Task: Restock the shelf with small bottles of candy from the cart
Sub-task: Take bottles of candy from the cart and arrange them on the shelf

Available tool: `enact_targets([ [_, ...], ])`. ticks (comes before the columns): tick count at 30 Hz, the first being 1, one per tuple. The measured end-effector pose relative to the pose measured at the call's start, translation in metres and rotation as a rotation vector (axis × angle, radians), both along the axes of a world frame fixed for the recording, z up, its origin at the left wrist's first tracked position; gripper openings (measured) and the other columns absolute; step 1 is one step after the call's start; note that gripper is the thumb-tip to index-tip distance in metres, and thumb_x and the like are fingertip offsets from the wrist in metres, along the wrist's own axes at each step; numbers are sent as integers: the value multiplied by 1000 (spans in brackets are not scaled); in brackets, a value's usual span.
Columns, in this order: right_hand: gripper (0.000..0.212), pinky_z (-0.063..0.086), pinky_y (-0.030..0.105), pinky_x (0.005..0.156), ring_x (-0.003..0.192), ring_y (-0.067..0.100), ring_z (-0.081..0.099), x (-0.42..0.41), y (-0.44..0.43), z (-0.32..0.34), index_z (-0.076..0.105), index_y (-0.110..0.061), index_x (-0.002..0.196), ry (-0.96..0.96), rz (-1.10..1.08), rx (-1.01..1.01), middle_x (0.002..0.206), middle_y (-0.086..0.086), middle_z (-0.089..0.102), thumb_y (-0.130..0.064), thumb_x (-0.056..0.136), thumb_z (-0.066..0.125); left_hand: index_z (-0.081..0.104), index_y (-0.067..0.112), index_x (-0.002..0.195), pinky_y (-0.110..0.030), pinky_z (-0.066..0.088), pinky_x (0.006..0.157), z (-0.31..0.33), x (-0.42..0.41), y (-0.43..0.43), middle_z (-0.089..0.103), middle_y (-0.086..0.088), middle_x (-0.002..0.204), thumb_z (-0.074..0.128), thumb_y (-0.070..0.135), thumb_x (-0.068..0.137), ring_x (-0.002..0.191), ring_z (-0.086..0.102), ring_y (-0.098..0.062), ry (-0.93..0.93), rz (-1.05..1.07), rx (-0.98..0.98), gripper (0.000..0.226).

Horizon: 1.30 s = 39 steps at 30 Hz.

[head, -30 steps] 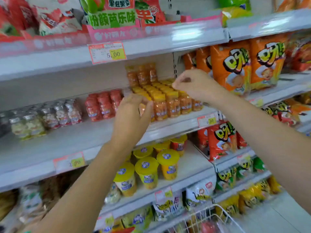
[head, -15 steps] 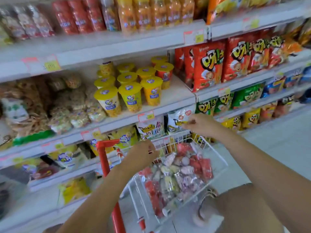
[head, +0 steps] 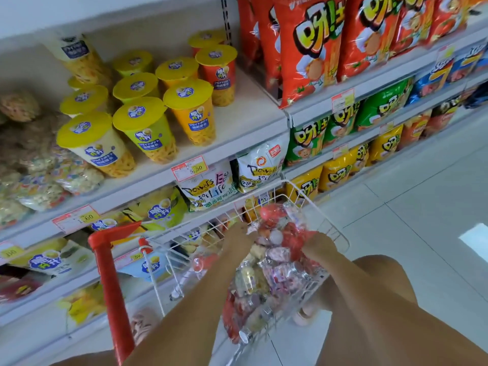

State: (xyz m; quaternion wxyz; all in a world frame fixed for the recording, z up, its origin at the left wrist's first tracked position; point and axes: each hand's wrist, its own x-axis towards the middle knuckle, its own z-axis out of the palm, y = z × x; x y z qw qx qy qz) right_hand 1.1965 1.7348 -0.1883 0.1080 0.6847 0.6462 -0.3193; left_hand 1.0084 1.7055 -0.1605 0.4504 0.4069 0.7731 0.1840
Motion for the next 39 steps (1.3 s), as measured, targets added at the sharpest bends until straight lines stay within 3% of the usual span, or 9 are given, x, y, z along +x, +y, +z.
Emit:
enact_targets([
  [4, 24, 53, 33, 85, 92, 25, 62, -1, -3, -18, 58, -10, 97, 9, -89, 28, 97, 9, 63, -8, 96, 34, 60, 5, 80, -35, 50, 82, -19, 17, 48, 58, -7, 81, 64, 26, 88, 79, 60, -24, -107, 180, -92, 23],
  [9, 27, 56, 34, 83, 99, 25, 63, 1, -2, -43, 58, -5, 110, 31, -207, -52, 108, 12, 62, -8, 86, 47, 48, -9, 128, -39, 52, 87, -40, 37, 82, 53, -28, 130, 69, 19, 86, 112, 58, -39, -402, 413, -224, 55],
  [14, 40, 51, 33, 80, 102, 26, 62, 2, -3, -26, 46, -6, 117, 133, -292, -56, 110, 10, 62, -25, 85, 61, 47, -3, 133, -11, 40, 33, -57, 46, 84, 53, -18, 133, 48, 7, 97, 92, 57, -23, -211, 324, -254, 38],
  [19, 49, 50, 31, 78, 94, 22, 62, 4, -4, -11, 47, -11, 110, 283, -337, 29, 100, 4, 64, -38, 78, 72, 62, 3, 117, -25, 43, 52, -51, 35, 68, 66, -13, 85, 60, 27, 90, 65, 58, -20, -95, 339, -157, 36],
  [24, 33, 39, 16, 58, 68, 6, 57, -5, -11, 18, 55, -19, 85, 522, -405, 125, 70, -10, 59, -50, 82, 66, 64, 5, 107, -37, 52, 68, 0, 12, 46, 63, -5, 80, 63, 20, 86, 73, 57, -21, -60, 231, 38, 26],
  [29, 34, 56, 42, 81, 83, 19, 66, -25, -18, 67, 52, -22, 111, 856, -505, 164, 97, -1, 64, -38, 84, 68, 60, 10, 107, -40, 55, 86, 72, -13, 14, 68, -4, 94, 63, 43, 85, 88, 67, -17, -414, 317, 269, 40],
  [33, 26, 50, 8, 60, 74, 6, 61, -41, -23, 140, 55, -28, 107, 1001, -389, 284, 95, -6, 63, -34, 86, 67, 61, 12, 93, -39, 55, 70, 144, -33, -3, 64, -9, 90, 53, 34, 94, 85, 62, -23, -957, 574, 443, 23],
  [36, 24, 37, -1, 46, 72, -5, 51, -51, -31, 207, 51, -24, 111, 1057, -267, 350, 91, -9, 58, -27, 90, 63, 58, 14, 99, -38, 55, 69, 196, -54, -15, 61, -8, 86, 48, 46, 93, 79, 62, -23, -1011, 543, 534, 34],
  [39, 18, 48, 10, 64, 78, 5, 59, -66, -38, 265, 52, -30, 105, 1119, -144, 390, 98, -1, 65, -26, 90, 62, 58, 12, 105, -39, 56, 71, 244, -73, -35, 67, -5, 80, 47, 50, 92, 74, 67, -20, -865, 432, 639, 42],
])
